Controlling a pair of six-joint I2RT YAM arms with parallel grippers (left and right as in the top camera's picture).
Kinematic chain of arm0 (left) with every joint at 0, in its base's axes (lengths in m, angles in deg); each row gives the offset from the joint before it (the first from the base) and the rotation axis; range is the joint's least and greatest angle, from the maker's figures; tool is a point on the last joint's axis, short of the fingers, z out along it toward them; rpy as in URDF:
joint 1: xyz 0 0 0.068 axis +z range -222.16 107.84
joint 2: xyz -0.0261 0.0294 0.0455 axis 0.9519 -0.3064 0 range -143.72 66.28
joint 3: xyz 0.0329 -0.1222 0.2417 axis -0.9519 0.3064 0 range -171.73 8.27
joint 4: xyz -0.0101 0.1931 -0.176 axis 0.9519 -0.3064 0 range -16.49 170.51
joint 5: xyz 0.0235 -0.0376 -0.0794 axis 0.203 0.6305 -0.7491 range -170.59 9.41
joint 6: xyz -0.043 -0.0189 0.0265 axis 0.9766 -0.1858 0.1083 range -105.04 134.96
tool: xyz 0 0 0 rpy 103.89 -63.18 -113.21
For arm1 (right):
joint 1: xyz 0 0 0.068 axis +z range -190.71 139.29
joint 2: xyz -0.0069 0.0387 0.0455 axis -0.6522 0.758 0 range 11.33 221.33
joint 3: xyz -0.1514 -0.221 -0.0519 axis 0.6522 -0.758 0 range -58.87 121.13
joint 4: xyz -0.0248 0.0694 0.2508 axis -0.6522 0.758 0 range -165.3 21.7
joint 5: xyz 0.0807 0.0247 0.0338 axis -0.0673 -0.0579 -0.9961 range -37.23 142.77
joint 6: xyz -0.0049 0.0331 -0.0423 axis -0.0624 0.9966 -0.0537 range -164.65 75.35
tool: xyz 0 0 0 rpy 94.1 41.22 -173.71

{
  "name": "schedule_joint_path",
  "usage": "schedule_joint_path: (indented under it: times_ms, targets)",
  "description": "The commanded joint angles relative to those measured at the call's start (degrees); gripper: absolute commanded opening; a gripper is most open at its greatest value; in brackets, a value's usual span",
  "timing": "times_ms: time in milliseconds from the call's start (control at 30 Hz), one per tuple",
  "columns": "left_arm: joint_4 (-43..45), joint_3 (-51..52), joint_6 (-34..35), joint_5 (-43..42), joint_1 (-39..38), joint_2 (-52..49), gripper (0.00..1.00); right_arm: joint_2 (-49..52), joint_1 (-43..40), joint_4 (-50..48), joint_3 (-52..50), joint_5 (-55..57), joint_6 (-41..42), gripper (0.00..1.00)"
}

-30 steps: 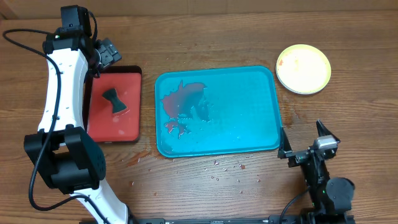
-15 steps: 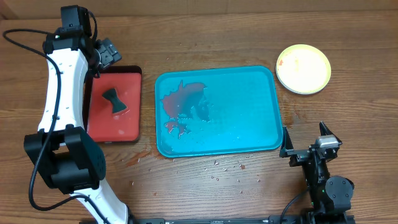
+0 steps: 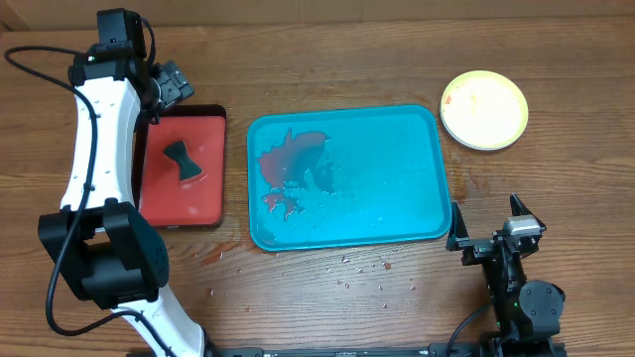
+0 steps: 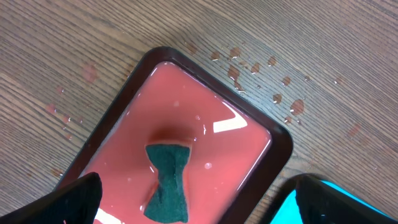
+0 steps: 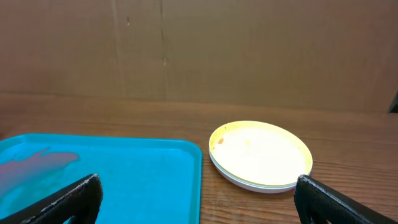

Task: Clean dirty plates on tray and stack at the side

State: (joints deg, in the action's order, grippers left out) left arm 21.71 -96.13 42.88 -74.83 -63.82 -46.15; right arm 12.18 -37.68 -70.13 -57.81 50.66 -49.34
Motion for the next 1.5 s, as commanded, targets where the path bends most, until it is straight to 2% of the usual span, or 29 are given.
schedule_joint_path:
  times_ms: [0,300,367,500,600,767,967,1167,1467]
  targets:
    - [-0.1,-0.7,-0.5,0.2,-0.2,0.5,1.0,-0.7,0.0,-0.3,-0.6,0.6,0.3,1.0]
    - [-0.5,-0.7,-0.7,0.8,-0.1,0.4,1.0,-0.7,0.0,-0.3,-0.6,0.6,0.3,1.0]
    - [-1.2,-0.7,-2.8,1.2,0.0,0.4,1.0,-0.7,0.0,-0.3,-0.6,0.6,0.3,1.0]
    - [-6.8,-0.7,-3.7,-0.9,0.1,1.7,0.99,-0.7,0.0,-0.3,-0.6,0.6,0.3,1.0]
    - [-7.5,0.4,-3.7,-1.6,0.4,5.2,1.0,-0.7,0.0,-0.3,-0.6,0.6,0.3,1.0]
    - [-2.8,5.4,-6.0,-4.3,0.0,14.7,1.0,-0.7,0.0,-0.3,-0.6,0.6,0.3,1.0]
    - [5.7,20.9,-14.1,-10.3,-0.1,30.2,1.0,-0.7,0.0,-0.3,-0.6,0.6,0.3,1.0]
    - [19.3,39.7,-20.4,-17.4,-0.1,46.7,1.0,-0.7,0.0,-0.3,-0.6,0.6,0.3,1.0]
    - [44.9,69.3,-20.7,-16.6,-0.1,71.1,1.0,-0.7,0.0,-0.3,-0.6,0.6,0.3,1.0]
